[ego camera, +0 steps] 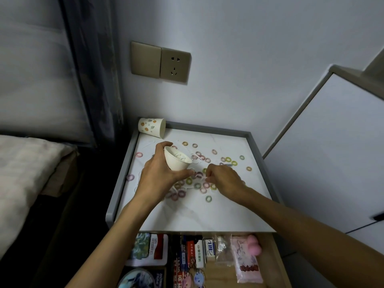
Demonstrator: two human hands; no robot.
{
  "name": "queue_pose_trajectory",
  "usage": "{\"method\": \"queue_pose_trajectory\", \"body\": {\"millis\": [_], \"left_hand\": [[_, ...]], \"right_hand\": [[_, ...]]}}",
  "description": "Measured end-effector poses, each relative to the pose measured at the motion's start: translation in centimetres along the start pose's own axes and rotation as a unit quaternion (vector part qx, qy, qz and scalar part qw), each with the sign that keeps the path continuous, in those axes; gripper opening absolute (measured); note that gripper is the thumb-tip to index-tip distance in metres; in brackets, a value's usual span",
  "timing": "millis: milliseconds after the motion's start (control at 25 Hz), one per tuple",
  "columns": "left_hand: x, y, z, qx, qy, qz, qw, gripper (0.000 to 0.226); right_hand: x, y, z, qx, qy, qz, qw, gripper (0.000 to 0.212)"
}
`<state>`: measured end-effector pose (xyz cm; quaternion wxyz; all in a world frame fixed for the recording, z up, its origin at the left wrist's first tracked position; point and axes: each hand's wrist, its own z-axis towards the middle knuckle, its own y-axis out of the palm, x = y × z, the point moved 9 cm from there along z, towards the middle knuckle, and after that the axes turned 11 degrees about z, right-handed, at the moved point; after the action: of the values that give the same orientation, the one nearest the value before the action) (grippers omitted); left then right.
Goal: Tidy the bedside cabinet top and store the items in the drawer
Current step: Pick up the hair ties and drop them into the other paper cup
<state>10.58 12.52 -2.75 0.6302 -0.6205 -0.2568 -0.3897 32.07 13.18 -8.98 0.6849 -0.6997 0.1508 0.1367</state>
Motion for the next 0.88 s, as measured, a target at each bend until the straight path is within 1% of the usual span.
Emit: {"method": "queue_pose_trajectory", "body": {"millis": [80,120,160,240,320,480,560,720,800,880], "left_hand": [[0.0,-0.1,-0.1,-0.003,0.000,-0.001,1.000,0.087],[0.1,-0.1,-0.1,-0.004,-0.001,-0.001,1.000,0.087],[0.1,-0.1,-0.1,-0.004,0.000,-0.001,1.000,0.087],[0.2,-0.1,0.0,-0.005,0.000,-0.002,1.000,0.087],[0.1,0.1,-0.1,-0.007,-0.003,-0.006,1.000,0.087],[0.1,0.4,-0.1,-0.008,0.004,0.000,1.000,0.087],[-0.1,0.5,-0.1,-0.009,0.001,-0.004,1.000,0.086],[-0.3,0.9,-0.1,-0.014,0.001,-0.010,1.000,0.085],[-0.3,1.0,0.0,-0.017,0.003,-0.005,1.000,0.085],[-0.3,1.0,0.0,-0.015,0.005,-0.002,1.000,0.085]], "right_hand": [[0.4,-1.8,-0.2,0.032,-0.005,0.077,0.997,0.011],[0.4,-2.5,-0.5,0.035,-0.018,0.111,0.993,0.014],[0.2,-2.8,-0.9,0.021,-0.040,0.130,0.991,0.016],[-0.5,-2.0,-1.9,-0.036,-0.089,0.105,0.990,0.019],[-0.6,-0.8,-3.0,-0.067,-0.113,0.055,0.990,0.022],[-0.2,-0.2,-3.4,-0.035,-0.096,0.078,0.992,0.022],[-0.7,0.0,-3.4,-0.029,-0.103,0.053,0.993,0.020],[-1.6,0.3,-3.6,-0.016,-0.145,-0.020,0.989,0.019],[-1.5,0.3,-3.7,-0.008,-0.140,-0.012,0.990,0.021],[-1.4,0.0,-3.7,-0.001,-0.134,0.019,0.991,0.023]]}}
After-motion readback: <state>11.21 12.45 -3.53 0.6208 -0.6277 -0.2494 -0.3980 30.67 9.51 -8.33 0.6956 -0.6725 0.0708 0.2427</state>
